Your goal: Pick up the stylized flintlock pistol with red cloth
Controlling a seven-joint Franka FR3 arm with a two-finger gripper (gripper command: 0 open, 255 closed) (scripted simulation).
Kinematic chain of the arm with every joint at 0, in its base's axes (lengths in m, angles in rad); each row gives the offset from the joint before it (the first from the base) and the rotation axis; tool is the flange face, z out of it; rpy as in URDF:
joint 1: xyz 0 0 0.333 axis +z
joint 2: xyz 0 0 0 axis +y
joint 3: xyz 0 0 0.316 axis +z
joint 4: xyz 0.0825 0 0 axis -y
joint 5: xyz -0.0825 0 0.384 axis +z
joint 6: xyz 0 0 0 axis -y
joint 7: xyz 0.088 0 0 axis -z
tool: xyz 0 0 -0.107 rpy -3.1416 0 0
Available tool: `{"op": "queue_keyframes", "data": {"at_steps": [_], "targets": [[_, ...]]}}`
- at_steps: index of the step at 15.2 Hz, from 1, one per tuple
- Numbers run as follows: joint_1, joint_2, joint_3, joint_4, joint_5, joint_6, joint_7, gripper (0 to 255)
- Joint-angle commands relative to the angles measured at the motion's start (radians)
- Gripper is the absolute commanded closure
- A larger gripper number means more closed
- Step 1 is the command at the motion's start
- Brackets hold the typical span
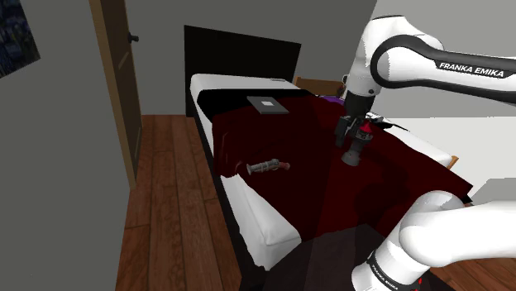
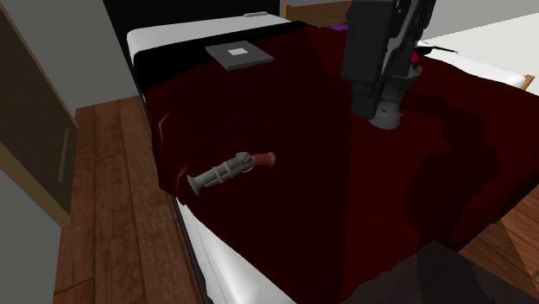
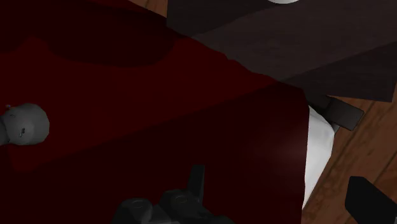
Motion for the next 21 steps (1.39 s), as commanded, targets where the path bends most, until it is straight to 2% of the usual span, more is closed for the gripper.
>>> {"op": "queue_keyframes", "data": {"at_steps": [1, 11, 21], "targets": [[0.000, 0.000, 0.000, 0.000, 0.000, 0.000, 0.000, 0], [0.063, 0.325, -0.144, 0.019, -0.059, 0.303, -0.342, 0], [0.124, 0.716, -0.212, 0.174, -0.008, 0.528, -0.688, 0]]}}
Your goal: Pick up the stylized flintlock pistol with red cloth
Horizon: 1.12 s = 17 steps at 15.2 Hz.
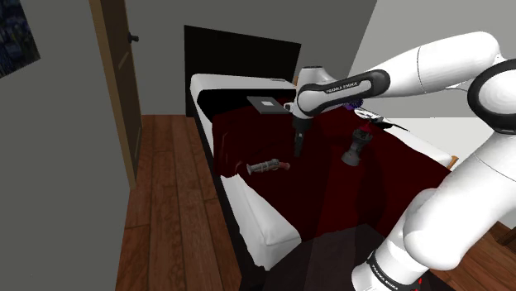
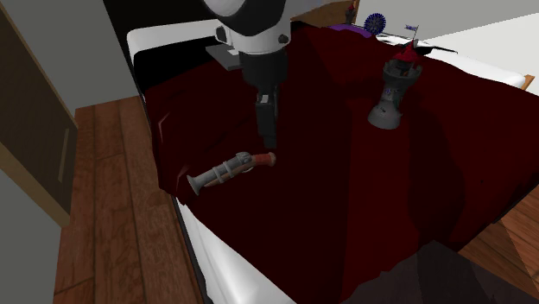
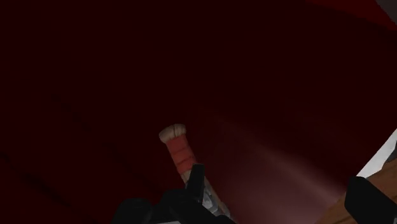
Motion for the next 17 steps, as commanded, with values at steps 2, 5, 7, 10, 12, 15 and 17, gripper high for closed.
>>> {"op": "queue_keyframes", "data": {"at_steps": [2, 5, 7, 10, 12, 15, 17], "targets": [[0.011, 0.120, -0.003, 0.060, 0.028, 0.054, -0.108, 0], [0.015, 0.236, 0.007, 0.132, 0.058, 0.091, -0.207, 0], [0.015, 0.311, 0.019, 0.183, 0.076, 0.110, -0.268, 0], [0.013, 0.422, 0.044, 0.265, 0.096, 0.131, -0.354, 0], [0.011, 0.448, 0.050, 0.276, 0.099, 0.145, -0.368, 0], [0.009, 0.474, 0.051, 0.268, 0.102, 0.179, -0.369, 0], [0.008, 0.491, 0.053, 0.264, 0.105, 0.201, -0.369, 0]]}}
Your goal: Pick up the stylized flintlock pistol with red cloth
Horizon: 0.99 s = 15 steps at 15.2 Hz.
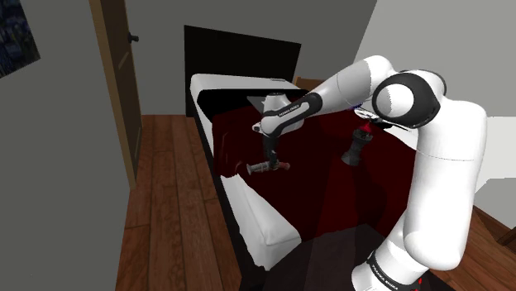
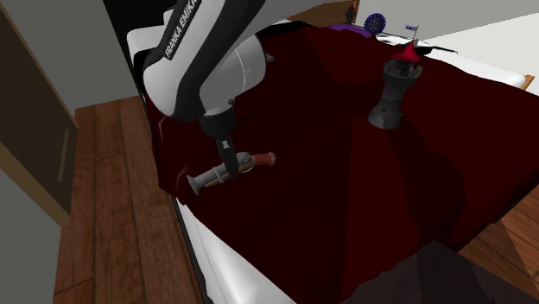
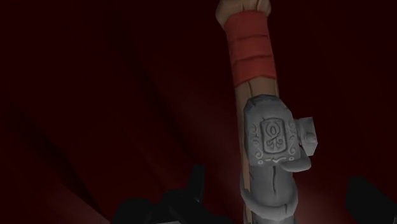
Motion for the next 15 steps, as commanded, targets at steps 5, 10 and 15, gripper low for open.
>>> {"op": "queue_keyframes", "data": {"at_steps": [5, 10, 15], "targets": [[-0.001, 0.026, 0.002, -0.007, 0.004, 0.033, 0.000, 255], [0.000, 0.026, 0.003, -0.007, 0.004, 0.033, 0.001, 255], [0.000, 0.008, 0.001, -0.002, 0.001, 0.010, 0.000, 255]]}}
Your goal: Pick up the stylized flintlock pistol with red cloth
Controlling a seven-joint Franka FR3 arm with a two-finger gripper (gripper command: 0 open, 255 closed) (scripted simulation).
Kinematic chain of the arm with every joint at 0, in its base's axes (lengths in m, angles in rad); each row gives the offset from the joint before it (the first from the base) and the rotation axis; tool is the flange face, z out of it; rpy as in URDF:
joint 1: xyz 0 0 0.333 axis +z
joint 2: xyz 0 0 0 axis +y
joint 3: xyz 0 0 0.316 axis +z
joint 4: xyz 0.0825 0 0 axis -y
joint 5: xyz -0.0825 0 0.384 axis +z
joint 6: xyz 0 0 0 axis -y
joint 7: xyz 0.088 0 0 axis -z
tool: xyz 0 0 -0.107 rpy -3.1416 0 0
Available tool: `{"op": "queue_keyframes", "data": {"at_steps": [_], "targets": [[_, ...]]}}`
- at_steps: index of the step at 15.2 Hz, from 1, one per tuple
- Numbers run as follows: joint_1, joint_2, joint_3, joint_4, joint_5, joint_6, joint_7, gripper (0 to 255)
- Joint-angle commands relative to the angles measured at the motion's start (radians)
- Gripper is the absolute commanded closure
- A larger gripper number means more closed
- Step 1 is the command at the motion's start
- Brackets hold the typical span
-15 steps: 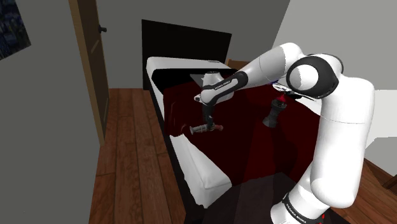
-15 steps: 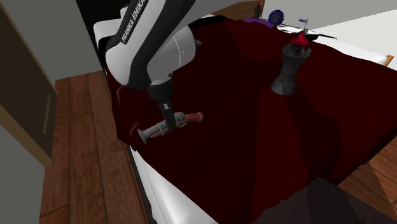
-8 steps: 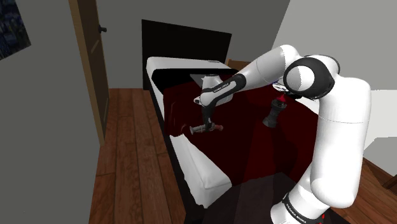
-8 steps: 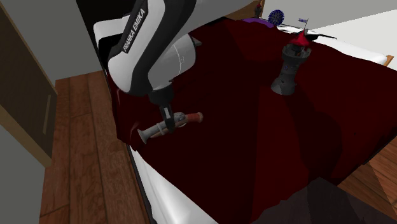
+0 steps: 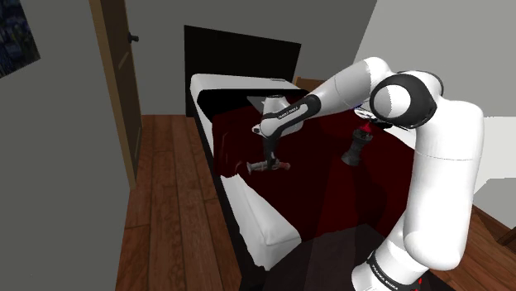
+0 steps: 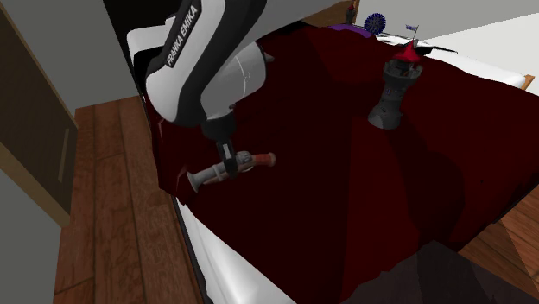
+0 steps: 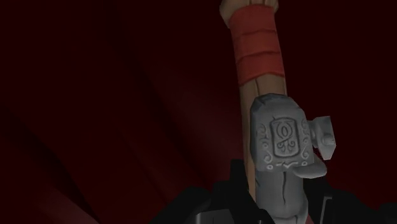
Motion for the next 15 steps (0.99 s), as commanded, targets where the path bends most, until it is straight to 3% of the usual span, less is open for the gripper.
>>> {"op": "queue_keyframes", "data": {"at_steps": [1, 15], "targets": [[0.002, -0.016, -0.001, 0.005, -0.002, -0.021, 0.002, 255], [0.007, -0.112, -0.006, 0.048, -0.016, -0.160, 0.005, 255]]}}
